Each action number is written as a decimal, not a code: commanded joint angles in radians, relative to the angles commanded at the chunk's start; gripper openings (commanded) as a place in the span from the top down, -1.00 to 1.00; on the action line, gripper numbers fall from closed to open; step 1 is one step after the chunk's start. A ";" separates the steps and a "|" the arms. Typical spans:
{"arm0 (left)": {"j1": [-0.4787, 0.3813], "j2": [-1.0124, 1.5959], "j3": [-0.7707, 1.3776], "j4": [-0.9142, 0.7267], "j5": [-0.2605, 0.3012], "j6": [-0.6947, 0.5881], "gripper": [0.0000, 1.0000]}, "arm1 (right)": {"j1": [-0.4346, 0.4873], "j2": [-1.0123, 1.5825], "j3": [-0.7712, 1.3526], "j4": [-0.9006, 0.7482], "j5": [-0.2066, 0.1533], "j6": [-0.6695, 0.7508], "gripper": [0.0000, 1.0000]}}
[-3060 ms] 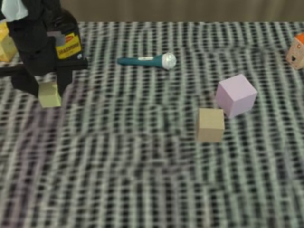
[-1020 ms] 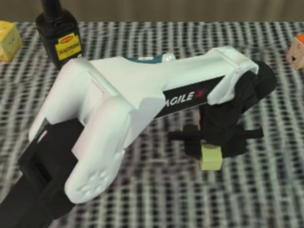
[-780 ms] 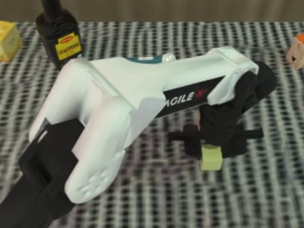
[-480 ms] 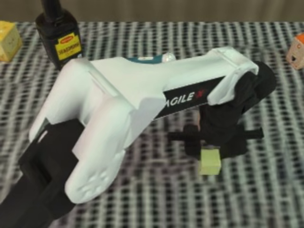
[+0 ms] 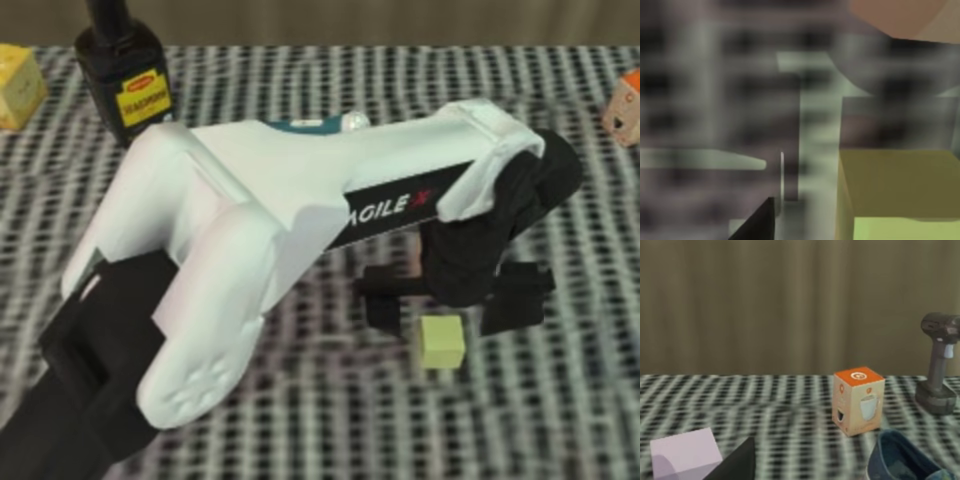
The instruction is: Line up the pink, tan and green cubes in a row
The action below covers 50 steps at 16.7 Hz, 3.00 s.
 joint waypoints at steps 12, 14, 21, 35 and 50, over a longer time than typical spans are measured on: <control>0.009 -0.010 0.145 -0.164 0.000 -0.005 -1.00 | 0.000 0.000 0.000 0.000 0.000 0.000 -1.00; 0.014 -0.018 0.208 -0.232 0.000 -0.006 -1.00 | 0.000 0.000 0.000 0.000 0.000 0.000 -1.00; 0.016 -0.031 0.222 -0.249 -0.001 -0.004 -1.00 | 0.003 0.008 0.008 -0.005 0.000 0.003 -1.00; 0.486 -1.159 -0.820 0.346 -0.015 0.254 -1.00 | 0.231 1.023 0.869 -0.582 0.003 0.270 -1.00; 0.935 -2.445 -2.049 1.108 0.017 0.883 -1.00 | 0.483 2.217 1.860 -1.206 0.004 0.562 -1.00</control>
